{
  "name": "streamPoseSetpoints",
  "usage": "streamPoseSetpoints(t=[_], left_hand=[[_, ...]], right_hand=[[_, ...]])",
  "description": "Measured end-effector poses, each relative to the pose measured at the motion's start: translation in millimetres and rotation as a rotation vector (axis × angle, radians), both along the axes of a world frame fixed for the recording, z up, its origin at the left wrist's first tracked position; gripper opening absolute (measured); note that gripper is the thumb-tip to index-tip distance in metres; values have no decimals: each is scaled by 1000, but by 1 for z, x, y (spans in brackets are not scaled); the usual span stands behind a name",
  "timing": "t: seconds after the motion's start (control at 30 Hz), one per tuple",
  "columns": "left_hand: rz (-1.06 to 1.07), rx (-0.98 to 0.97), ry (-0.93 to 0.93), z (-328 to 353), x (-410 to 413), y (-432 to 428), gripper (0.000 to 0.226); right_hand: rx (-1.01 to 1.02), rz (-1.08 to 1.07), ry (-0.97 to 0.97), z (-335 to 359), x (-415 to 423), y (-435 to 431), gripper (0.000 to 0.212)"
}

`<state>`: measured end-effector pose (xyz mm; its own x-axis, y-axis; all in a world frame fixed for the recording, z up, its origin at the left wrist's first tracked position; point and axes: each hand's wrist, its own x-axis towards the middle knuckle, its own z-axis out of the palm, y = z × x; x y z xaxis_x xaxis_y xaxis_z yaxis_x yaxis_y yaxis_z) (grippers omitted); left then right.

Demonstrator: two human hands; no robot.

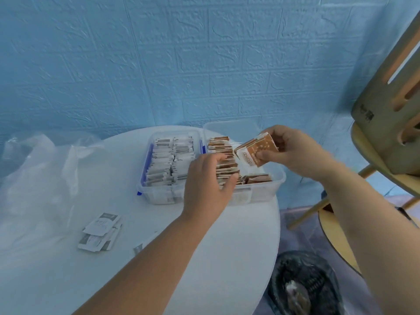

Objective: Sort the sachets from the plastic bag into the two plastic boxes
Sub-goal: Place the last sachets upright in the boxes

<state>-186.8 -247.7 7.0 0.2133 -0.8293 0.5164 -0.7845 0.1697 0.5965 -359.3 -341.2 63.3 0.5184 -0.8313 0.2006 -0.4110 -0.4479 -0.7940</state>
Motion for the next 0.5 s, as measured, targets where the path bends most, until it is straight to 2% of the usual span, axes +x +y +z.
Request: streamPoseSetpoints(t=[0.07, 0.13, 0.23, 0.4, 0.5], left_hand=[[27, -34, -179, -19, 3, -1, 39], [20, -65, -245, -33, 3, -1, 42], [25, -114, -297, -44, 3, -2, 41], [66, -142, -339, -52, 1, -5, 40], [91, -144, -376, -55, 1, -6, 40]], right_hand=[[-110, -48, 214, 1, -6, -20, 27], [-216, -69, 419, 0, -5, -32, 33], [-295, -8, 588, -4, 6, -42, 39], [-478, 127, 917, -13, 23, -51, 36], [-530, 167, 1020, -19, 27, -54, 36]])
